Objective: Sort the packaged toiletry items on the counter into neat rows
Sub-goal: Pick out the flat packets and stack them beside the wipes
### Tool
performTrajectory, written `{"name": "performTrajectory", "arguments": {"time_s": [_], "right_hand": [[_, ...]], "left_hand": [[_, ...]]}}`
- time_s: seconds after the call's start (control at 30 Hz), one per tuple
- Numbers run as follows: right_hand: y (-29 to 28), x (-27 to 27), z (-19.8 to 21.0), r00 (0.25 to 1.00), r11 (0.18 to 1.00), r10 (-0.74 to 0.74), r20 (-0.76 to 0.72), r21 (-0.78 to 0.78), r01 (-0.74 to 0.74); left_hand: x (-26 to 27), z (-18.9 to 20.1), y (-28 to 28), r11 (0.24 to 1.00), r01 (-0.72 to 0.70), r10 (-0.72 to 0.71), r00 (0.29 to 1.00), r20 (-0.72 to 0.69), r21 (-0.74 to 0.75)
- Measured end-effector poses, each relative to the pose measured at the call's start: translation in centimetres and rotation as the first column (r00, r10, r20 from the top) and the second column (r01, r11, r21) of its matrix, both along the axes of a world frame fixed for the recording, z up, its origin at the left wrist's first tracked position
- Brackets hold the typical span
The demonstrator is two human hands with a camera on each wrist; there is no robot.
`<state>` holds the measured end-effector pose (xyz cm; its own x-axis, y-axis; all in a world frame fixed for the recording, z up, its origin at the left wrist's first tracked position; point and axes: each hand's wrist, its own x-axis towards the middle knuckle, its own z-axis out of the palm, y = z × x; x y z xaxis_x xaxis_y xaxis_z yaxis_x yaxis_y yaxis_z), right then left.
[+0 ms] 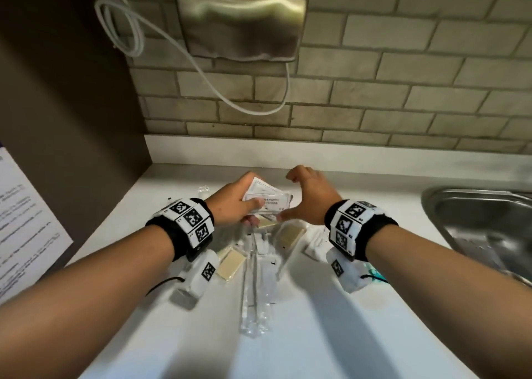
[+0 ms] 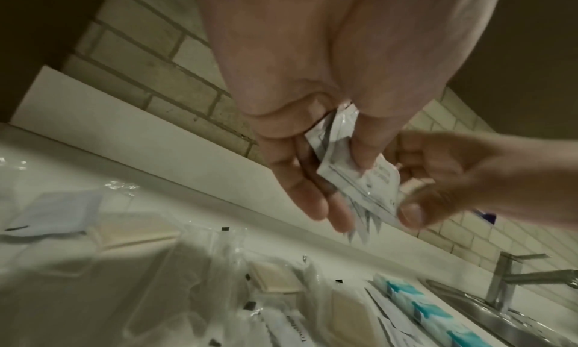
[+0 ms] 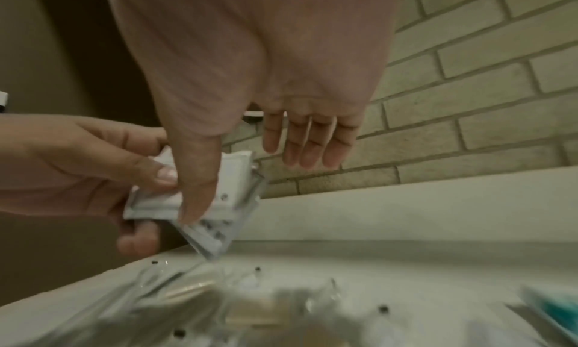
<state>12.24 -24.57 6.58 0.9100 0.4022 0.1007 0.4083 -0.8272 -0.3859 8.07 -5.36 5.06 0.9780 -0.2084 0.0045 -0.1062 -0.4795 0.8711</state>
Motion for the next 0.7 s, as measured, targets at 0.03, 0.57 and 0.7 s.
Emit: {"name": "performTrajectory", "arguments": {"time_s": [0.03, 0.57, 0.7], "right_hand": [[-0.7, 0.0, -0.8, 0.997, 0.999, -0.029, -0.068, -0.04, 0.027], [3.3, -2.6, -8.4, 0.87, 0.884, 0.089, -0.484, -0.365, -0.293], [5.8, -2.4, -8.6, 0.861, 0.876, 0.086, -0.501, -0.374, -0.305]], "left_hand": [[0.0, -0.1, 0.1, 1.0, -0.028, 0.028, 1.0, 0.005, 0.007], [-0.6, -0.2, 4.0, 0.985, -0.155, 0.154, 0.988, 0.02, 0.078], [-0.3, -0.4, 5.3, 0.984, -0.169, 0.169, 0.986, 0.016, 0.063]]}}
